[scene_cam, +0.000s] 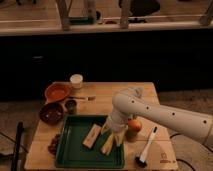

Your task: Place banana in tray

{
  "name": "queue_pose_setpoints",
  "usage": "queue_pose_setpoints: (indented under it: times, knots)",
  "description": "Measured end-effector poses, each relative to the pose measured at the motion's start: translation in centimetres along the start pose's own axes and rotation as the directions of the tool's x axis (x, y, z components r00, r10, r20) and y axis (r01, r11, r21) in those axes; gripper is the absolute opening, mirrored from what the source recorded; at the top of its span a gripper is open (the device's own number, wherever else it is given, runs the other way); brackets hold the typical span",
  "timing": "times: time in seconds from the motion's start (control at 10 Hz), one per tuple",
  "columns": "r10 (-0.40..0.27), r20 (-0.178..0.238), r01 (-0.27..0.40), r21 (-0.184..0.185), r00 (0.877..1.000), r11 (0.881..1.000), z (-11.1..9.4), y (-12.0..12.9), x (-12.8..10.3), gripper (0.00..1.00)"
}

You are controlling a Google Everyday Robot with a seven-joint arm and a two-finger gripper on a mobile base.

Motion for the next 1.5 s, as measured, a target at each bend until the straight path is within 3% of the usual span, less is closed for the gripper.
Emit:
queue_pose_setpoints:
  times: [1.5]
  knots:
    - [-0.006,0.016,0.006,-0.006,1.000,1.000,-0.3,-0.3,1.0,0.80]
